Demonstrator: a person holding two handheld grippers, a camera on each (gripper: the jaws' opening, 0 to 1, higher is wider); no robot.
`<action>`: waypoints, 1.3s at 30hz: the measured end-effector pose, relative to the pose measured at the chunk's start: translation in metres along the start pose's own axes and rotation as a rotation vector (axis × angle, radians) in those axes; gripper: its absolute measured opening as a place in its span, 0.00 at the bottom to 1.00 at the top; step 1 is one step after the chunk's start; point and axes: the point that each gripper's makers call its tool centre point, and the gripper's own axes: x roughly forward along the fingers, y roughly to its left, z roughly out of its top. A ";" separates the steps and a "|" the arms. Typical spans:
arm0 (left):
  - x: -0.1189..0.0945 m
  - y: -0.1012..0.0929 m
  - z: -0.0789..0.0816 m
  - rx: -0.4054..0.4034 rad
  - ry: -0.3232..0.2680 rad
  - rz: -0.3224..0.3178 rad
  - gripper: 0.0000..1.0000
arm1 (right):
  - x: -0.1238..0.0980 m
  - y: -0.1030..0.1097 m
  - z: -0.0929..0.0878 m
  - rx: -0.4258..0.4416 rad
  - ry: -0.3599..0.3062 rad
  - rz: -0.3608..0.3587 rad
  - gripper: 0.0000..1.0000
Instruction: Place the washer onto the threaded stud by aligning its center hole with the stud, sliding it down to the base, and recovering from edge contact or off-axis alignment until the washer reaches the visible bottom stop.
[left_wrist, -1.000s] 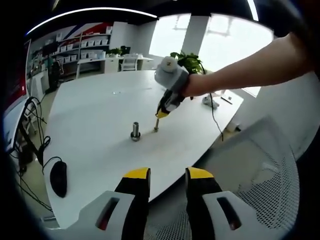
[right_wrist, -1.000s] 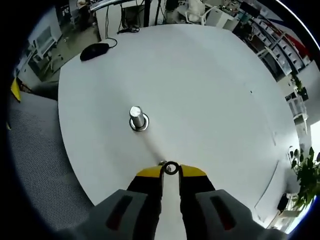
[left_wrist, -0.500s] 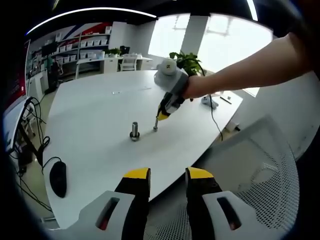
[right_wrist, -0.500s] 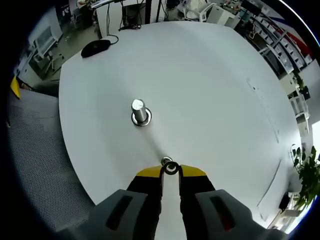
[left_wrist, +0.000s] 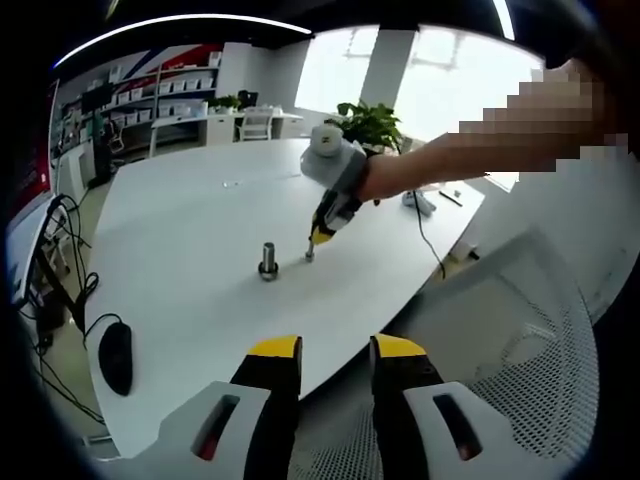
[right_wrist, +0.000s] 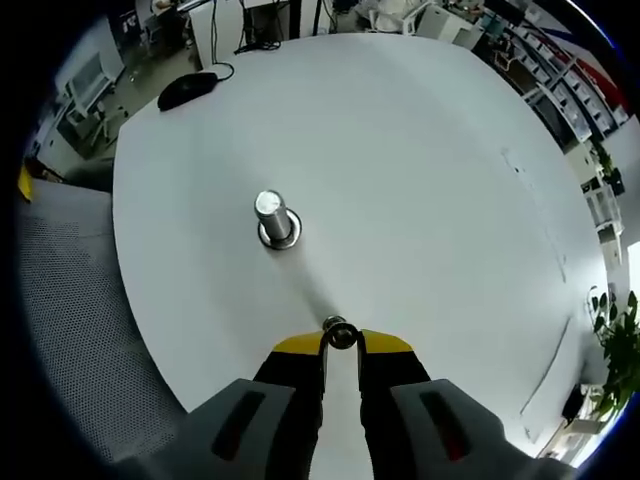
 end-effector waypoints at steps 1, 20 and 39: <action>0.000 -0.001 0.000 0.001 0.003 -0.001 0.25 | 0.002 0.000 -0.001 0.008 0.004 0.004 0.14; 0.001 -0.002 -0.003 0.003 0.011 -0.012 0.25 | 0.020 0.014 -0.010 0.002 0.056 0.023 0.15; 0.001 0.000 -0.001 -0.002 0.005 -0.003 0.23 | 0.019 0.020 -0.025 0.064 0.025 0.019 0.21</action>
